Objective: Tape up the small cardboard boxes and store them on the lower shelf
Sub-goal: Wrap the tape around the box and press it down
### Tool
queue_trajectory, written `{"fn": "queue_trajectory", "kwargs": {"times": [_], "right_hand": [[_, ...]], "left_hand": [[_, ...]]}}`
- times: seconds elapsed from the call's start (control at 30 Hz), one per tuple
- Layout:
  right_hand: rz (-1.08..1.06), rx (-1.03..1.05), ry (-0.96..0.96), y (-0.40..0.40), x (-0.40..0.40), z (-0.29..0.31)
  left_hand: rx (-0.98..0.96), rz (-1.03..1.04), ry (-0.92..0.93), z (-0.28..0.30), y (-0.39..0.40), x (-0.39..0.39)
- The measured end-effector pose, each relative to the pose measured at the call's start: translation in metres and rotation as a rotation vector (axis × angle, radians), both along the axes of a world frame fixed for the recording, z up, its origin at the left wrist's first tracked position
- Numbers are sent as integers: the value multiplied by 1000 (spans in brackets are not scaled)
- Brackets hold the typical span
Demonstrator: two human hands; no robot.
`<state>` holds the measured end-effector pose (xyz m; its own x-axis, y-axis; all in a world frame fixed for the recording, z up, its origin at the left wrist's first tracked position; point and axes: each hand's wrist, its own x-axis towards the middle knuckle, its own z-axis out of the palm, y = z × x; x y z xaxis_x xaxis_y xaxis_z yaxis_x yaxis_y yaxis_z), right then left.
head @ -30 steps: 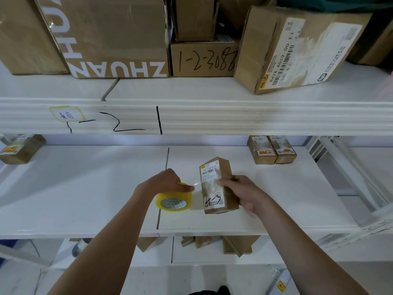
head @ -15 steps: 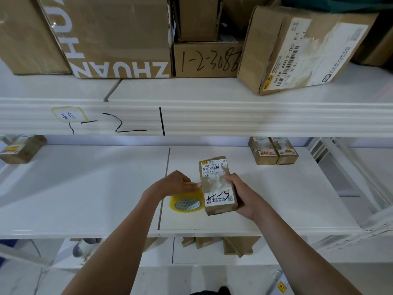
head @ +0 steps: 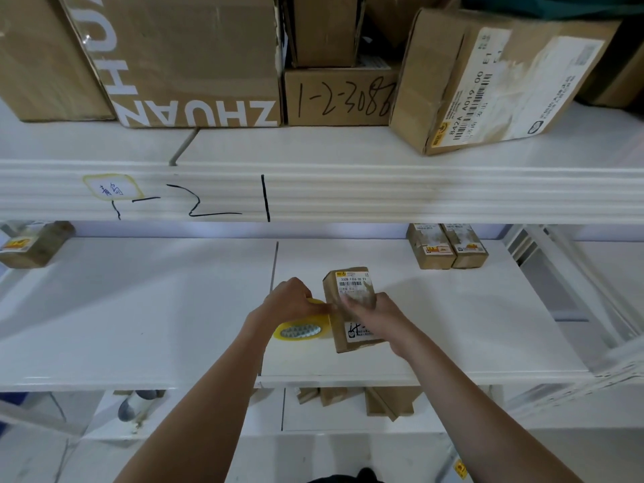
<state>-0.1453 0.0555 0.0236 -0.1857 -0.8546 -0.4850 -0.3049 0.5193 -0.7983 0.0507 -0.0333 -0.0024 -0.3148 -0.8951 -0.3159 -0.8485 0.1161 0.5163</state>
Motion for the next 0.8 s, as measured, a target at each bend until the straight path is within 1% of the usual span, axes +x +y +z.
{"fn": "queue_trajectory", "kwargs": {"times": [0.07,0.1,0.2,0.3,0.4,0.47,0.53,0.67,0.73,0.8], "right_hand": [[50,20,175,-5,4,-6],[48,21,224,-7,5,-9],[-38,30,252,-11,4,-14],[-49,19,286,-13,-4,-15],[-62,-12,243,-11,-13,-12],[-69,-27,195,-9,-18,-10],[-72,-21,126,-7,-19,-11],[-90,-3,59,-4,-14,-13],[-100,-7,23,-3,-15,-11],[-104,-25,-16,-2,-16,-5]], "left_hand": [[-32,-5,-23,-1,1,-7],[-41,1,-29,0,3,-9],[-7,8,-23,5,5,-14],[130,-55,54,11,4,-5],[251,-90,170,12,2,13],[284,-125,217,12,1,21],[287,-143,221,11,-1,25],[255,-142,160,13,-9,23],[221,-130,93,10,-13,23],[138,-86,-16,3,-12,25]]}}
